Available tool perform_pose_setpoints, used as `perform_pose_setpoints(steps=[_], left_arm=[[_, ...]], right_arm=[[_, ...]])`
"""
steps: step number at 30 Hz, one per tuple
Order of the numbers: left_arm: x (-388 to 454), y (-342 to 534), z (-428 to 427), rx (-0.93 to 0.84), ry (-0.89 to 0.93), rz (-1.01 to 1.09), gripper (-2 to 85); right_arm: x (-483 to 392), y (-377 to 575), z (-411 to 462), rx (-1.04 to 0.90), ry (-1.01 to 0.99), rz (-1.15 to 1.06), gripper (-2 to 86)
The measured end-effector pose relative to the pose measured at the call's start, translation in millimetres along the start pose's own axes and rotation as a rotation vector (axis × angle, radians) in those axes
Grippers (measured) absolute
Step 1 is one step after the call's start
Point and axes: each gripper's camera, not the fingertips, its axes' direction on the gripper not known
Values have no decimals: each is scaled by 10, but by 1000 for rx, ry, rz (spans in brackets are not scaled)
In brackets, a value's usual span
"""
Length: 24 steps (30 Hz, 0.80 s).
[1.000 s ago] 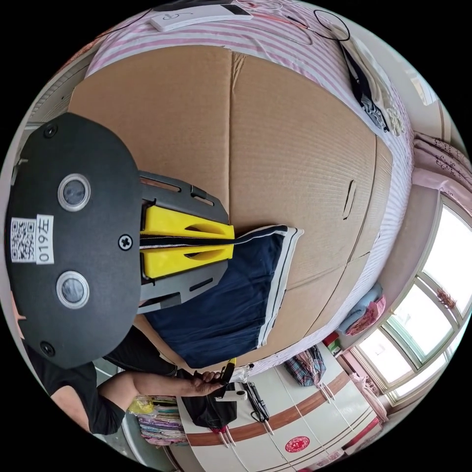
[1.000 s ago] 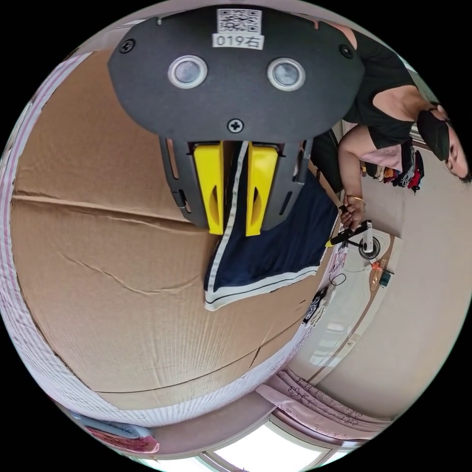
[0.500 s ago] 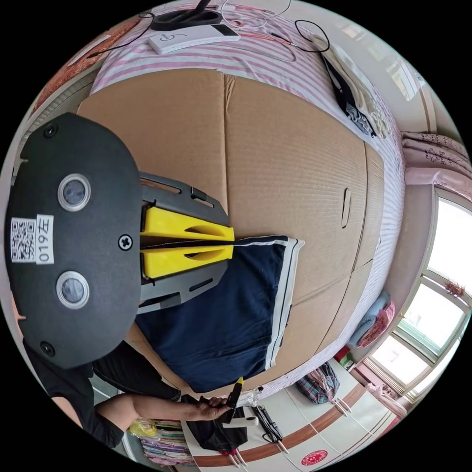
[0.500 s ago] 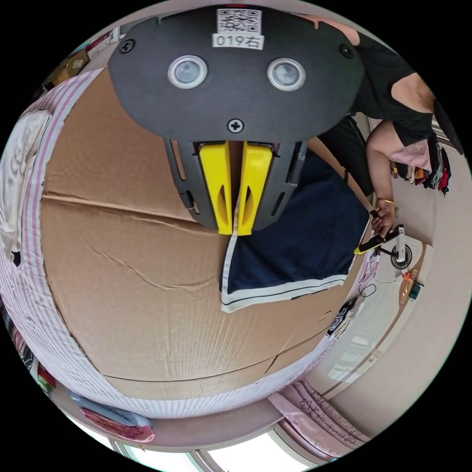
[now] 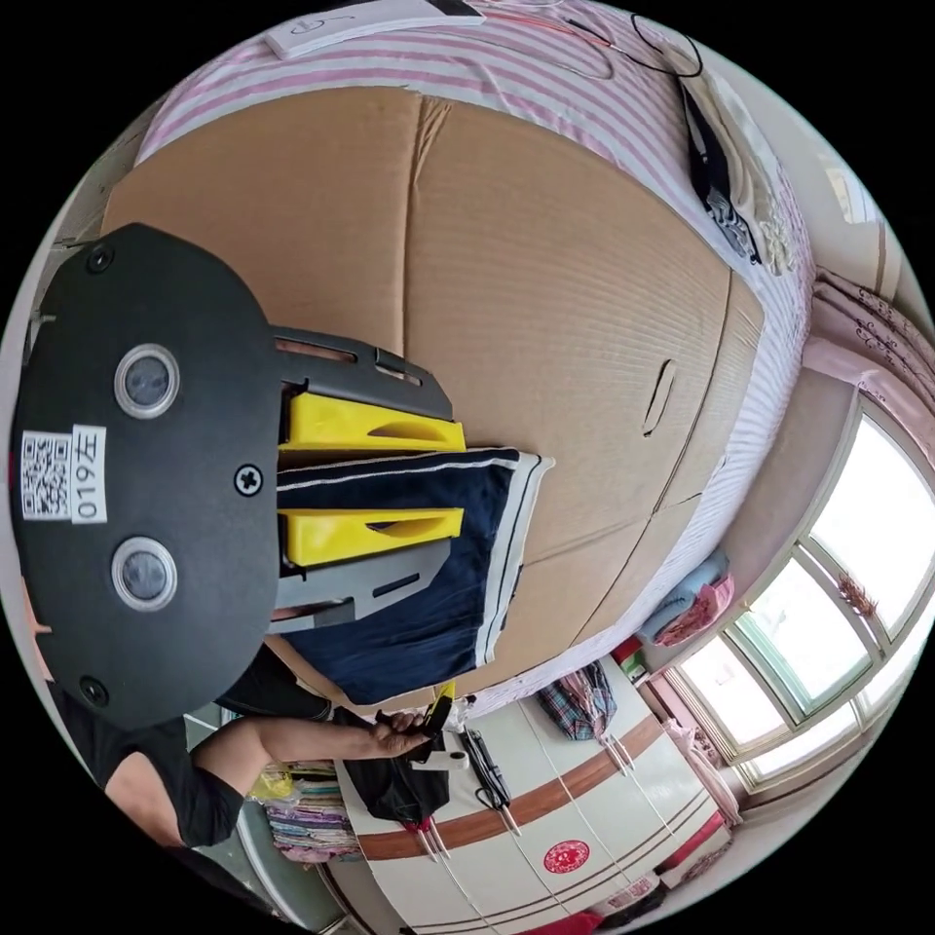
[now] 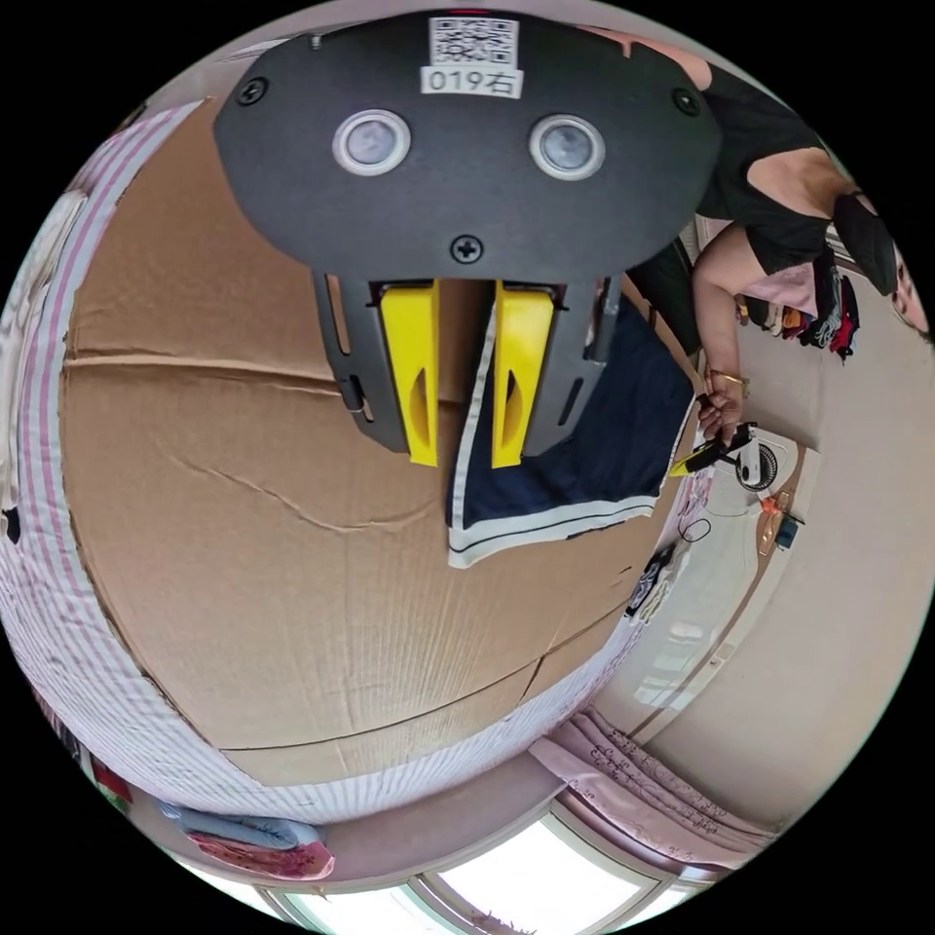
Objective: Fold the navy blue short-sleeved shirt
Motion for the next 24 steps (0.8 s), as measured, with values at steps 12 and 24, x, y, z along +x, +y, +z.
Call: perform_pose_setpoints(steps=[12, 24], left_arm=[[126, -37, 298, -45, -69, 40, 36], [264, 38, 346, -34, -189, 79, 33]], right_arm=[[-361, 32, 185, 6, 40, -57, 20], [-618, 133, 199, -6, 143, -65, 33]])
